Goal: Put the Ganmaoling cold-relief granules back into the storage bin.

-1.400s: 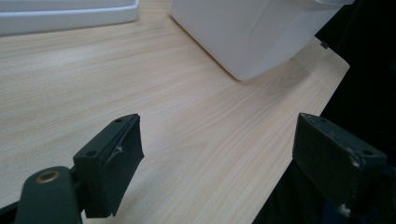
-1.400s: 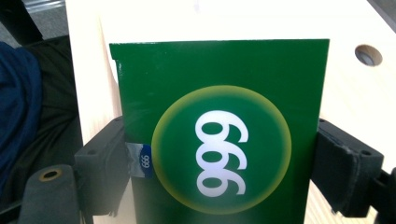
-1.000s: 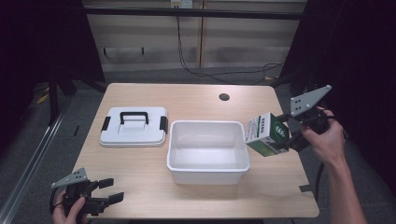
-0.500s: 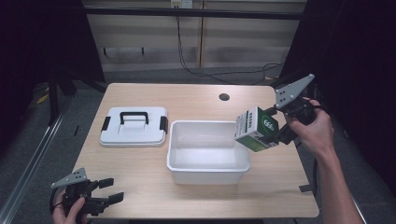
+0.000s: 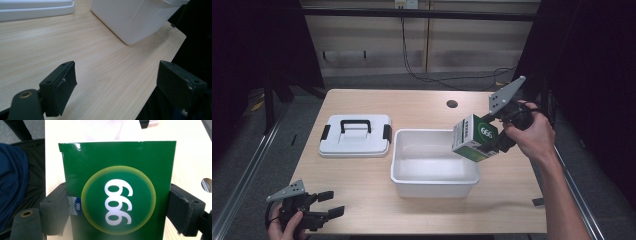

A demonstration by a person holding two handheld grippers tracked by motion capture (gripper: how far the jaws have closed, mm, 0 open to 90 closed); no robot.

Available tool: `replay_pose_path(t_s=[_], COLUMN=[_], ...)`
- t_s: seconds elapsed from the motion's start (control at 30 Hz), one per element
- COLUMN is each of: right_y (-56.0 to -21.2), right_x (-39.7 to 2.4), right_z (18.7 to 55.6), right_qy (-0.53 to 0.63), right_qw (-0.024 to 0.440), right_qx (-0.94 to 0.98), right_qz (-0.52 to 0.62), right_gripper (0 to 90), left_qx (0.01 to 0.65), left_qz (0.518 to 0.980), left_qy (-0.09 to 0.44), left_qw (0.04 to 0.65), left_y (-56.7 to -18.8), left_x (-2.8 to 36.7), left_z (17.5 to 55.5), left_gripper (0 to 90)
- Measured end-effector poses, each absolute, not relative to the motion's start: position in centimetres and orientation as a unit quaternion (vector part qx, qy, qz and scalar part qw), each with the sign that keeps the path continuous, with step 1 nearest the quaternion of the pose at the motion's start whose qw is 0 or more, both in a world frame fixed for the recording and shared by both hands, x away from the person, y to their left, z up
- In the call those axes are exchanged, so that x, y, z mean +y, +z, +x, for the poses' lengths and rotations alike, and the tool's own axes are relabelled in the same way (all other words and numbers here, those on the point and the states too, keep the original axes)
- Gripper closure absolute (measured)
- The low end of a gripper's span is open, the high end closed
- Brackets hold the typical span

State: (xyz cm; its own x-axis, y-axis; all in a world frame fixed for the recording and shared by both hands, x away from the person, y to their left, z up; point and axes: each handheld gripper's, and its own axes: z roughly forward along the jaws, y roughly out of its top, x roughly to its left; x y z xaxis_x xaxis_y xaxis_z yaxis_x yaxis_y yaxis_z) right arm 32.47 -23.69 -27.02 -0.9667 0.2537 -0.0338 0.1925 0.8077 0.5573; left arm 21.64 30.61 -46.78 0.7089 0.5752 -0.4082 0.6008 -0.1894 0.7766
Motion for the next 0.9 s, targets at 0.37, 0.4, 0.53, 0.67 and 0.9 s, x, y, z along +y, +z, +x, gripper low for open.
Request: replay_pose_path(t_s=[0.37,0.4,0.53,0.67,0.9], right_y=[-27.9,-28.1,-28.4,-28.9,-30.1], right_x=[-21.2,-20.8,-20.0,-19.2,-18.0], right_z=[33.8,33.9,34.2,34.6,35.1], right_qy=[0.255,0.251,0.232,0.213,0.175], right_qw=[0.028,0.026,0.021,0.013,0.005], right_qx=[0.96,0.962,0.967,0.972,0.98], right_qz=[0.109,0.107,0.108,0.101,0.091], right_gripper=[15.6,15.6,15.6,15.6,15.5], left_qx=[0.381,0.381,0.382,0.381,0.38], left_qz=[0.771,0.771,0.771,0.771,0.771], left_qy=[-0.014,-0.012,-0.014,-0.013,-0.013], left_qw=[0.51,0.51,0.51,0.51,0.511], left_y=[-46.8,-46.8,-46.8,-46.8,-46.8], left_x=[30.6,30.6,30.6,30.6,30.6], left_z=[21.7,21.6,21.7,21.6,21.6], left_gripper=[16.0,16.0,16.0,16.0,16.0])
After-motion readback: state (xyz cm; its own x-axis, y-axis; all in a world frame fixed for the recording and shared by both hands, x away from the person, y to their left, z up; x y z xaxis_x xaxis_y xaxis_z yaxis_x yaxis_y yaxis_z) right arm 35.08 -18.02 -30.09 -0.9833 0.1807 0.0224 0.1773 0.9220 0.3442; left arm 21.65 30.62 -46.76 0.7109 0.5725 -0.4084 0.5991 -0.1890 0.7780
